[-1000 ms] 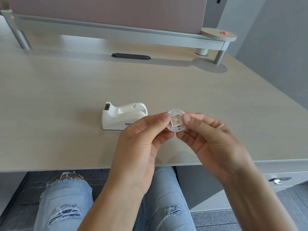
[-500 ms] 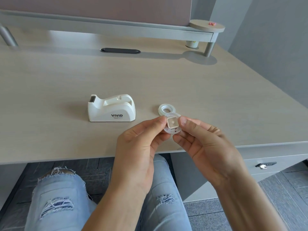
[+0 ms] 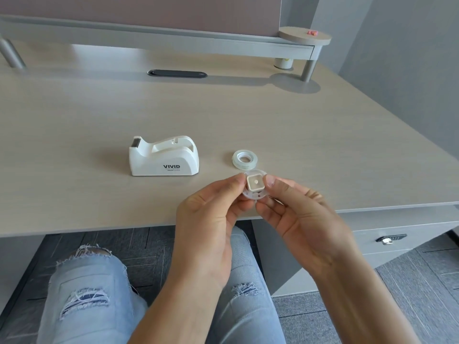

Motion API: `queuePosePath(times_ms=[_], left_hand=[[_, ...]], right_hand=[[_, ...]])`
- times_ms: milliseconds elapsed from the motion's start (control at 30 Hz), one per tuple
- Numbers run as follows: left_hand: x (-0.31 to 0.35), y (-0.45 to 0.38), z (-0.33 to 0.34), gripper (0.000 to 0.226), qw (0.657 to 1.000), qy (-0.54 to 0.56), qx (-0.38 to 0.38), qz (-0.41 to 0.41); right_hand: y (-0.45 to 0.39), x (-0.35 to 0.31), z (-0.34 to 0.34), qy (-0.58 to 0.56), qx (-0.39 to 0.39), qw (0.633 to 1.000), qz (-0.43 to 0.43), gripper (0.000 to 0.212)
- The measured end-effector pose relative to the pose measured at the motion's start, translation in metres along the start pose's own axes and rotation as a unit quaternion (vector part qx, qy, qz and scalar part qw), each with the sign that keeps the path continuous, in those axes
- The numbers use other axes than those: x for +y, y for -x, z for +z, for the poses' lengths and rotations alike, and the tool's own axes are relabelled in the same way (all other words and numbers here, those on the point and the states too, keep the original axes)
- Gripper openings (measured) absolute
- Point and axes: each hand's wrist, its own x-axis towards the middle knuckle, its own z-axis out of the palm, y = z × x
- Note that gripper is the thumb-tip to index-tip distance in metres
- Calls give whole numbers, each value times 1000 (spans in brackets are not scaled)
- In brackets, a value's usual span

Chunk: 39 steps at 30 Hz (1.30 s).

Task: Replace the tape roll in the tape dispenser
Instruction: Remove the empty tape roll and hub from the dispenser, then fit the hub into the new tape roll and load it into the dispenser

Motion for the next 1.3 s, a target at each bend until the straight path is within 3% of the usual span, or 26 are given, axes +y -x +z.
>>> queuePosePath(times_ms=[100, 200, 300, 433, 633, 800, 900, 1000, 1233, 1300], left_hand=[[-2, 0, -1, 11, 1000, 0, 21, 11], [-4, -2, -3, 7, 998, -26, 42, 37], [-5, -1, 0, 4, 996, -54, 50, 49], [-10, -2, 5, 8, 994, -80, 55, 53], [-11, -15, 9, 3, 978, -185, 52, 84], [-15, -32, 17, 7, 899, -396, 57, 180], [-20, -42, 27, 9, 855, -483, 59, 181], [-28, -51, 34, 7, 836, -516, 68, 177], [-37, -58, 47, 32, 799, -559, 77, 209], [-35, -60, 44, 35, 768, -582, 113, 244]], right_hand=[[1, 2, -1, 96, 33, 992, -80, 17], [4, 4, -5, 262, 90, 935, -223, 18], [4, 11, -8, 341, 73, 893, -287, 18], [-1, 16, -12, 369, 89, 880, -287, 16], [-7, 4, -30, 292, 98, 921, -239, 12], [-20, -11, -50, 284, 139, 919, -235, 15], [-30, -16, -57, 300, 143, 913, -238, 18], [-38, -21, -61, 307, 129, 911, -243, 20], [-55, -26, -63, 299, 109, 919, -232, 21], [-58, -27, -62, 297, 107, 920, -232, 20]])
